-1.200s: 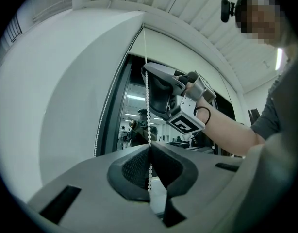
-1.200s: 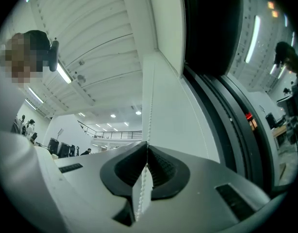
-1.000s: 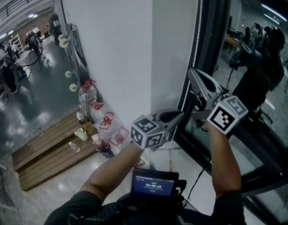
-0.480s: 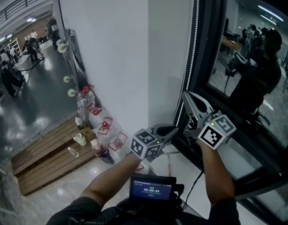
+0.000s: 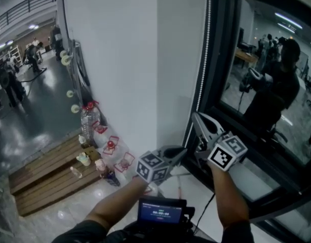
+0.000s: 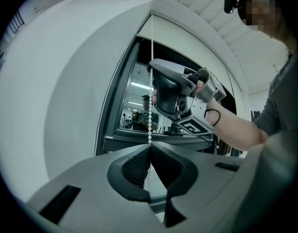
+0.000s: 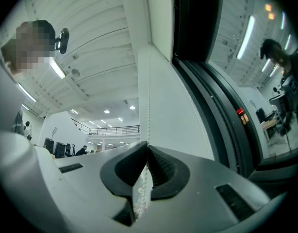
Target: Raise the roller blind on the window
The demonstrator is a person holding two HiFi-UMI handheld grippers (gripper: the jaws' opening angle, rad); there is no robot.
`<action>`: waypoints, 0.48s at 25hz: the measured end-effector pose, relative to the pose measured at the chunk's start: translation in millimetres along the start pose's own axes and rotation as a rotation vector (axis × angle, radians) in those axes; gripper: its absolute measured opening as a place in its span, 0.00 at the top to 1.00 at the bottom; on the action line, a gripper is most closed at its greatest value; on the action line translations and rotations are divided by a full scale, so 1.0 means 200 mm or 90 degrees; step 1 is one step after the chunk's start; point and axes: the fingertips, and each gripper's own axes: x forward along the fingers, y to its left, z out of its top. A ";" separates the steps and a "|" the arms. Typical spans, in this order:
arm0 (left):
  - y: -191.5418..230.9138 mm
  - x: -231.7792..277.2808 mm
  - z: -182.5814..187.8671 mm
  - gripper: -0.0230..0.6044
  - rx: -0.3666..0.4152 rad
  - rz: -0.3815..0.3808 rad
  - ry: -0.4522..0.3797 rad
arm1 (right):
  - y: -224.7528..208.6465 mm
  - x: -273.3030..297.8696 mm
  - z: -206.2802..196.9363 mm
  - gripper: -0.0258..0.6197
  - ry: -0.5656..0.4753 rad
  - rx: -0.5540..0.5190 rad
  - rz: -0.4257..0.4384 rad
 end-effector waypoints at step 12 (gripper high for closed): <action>0.00 0.00 -0.01 0.97 0.009 -0.001 0.005 | 0.05 0.00 -0.02 0.95 0.002 -0.023 0.008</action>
